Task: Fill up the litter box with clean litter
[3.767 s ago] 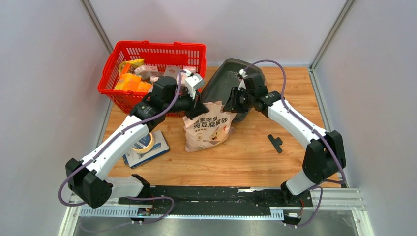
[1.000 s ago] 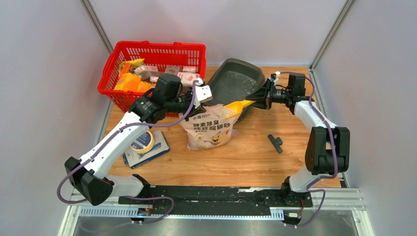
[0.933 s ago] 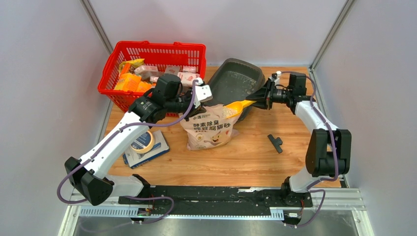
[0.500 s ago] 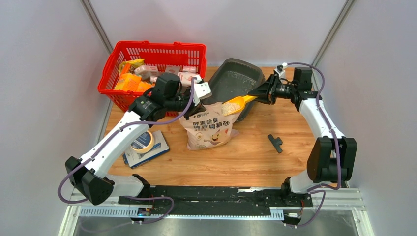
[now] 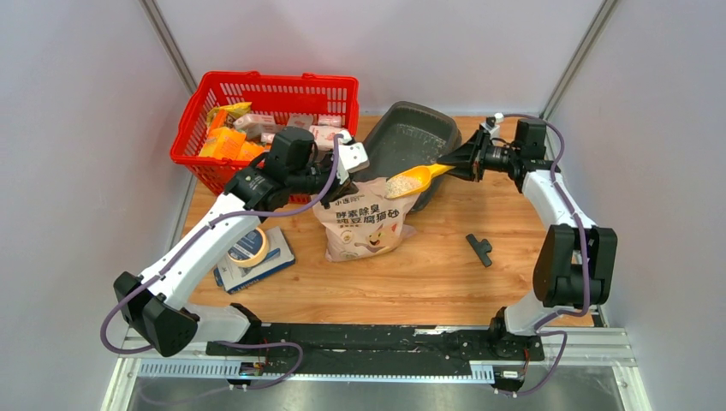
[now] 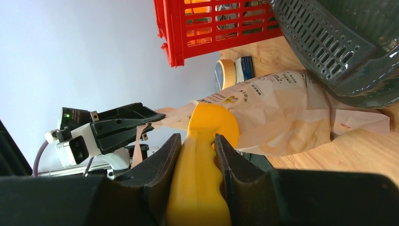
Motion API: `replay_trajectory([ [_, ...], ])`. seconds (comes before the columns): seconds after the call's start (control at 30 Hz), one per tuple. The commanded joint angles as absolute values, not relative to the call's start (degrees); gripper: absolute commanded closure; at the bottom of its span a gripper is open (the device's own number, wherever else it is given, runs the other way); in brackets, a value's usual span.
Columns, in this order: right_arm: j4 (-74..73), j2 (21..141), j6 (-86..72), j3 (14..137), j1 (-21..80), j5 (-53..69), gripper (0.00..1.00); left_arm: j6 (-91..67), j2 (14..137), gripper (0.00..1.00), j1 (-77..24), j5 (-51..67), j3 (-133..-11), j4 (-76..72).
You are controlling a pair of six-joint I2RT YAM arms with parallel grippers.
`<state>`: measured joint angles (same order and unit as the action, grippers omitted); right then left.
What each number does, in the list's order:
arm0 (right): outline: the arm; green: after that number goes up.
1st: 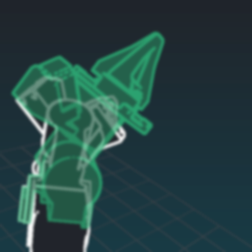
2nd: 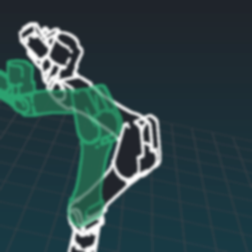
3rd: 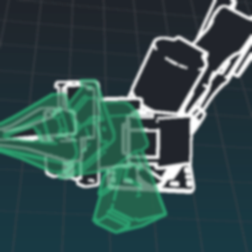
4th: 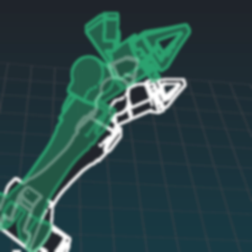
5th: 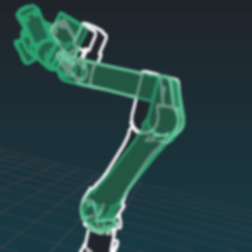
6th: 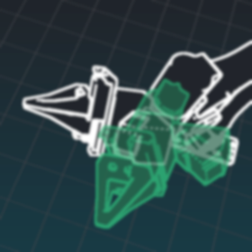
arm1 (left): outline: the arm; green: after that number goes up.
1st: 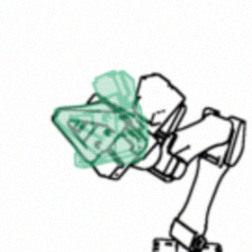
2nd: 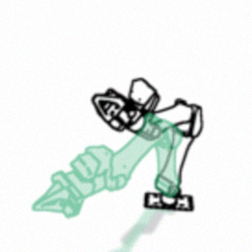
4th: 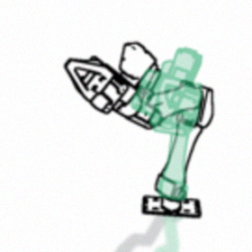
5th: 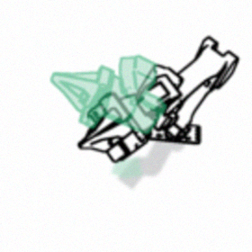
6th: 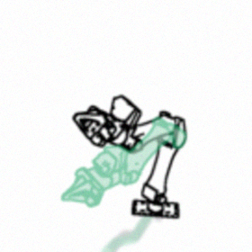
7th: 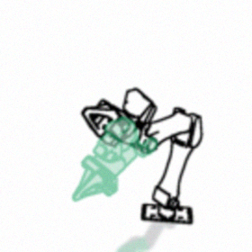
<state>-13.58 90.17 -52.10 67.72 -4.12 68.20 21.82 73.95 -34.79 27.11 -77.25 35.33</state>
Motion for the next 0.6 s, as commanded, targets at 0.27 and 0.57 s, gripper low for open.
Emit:
replay_trajectory([
  [0.27,-7.5,91.5,-55.0,69.4,-6.0,72.1,1.0,22.9,74.4,1.0,-34.5,25.8,-80.9,30.1],
  [0.57,-2.1,93.2,-59.7,69.0,-7.2,73.5,1.0,23.5,75.1,1.0,-34.5,24.5,-81.3,30.0],
])
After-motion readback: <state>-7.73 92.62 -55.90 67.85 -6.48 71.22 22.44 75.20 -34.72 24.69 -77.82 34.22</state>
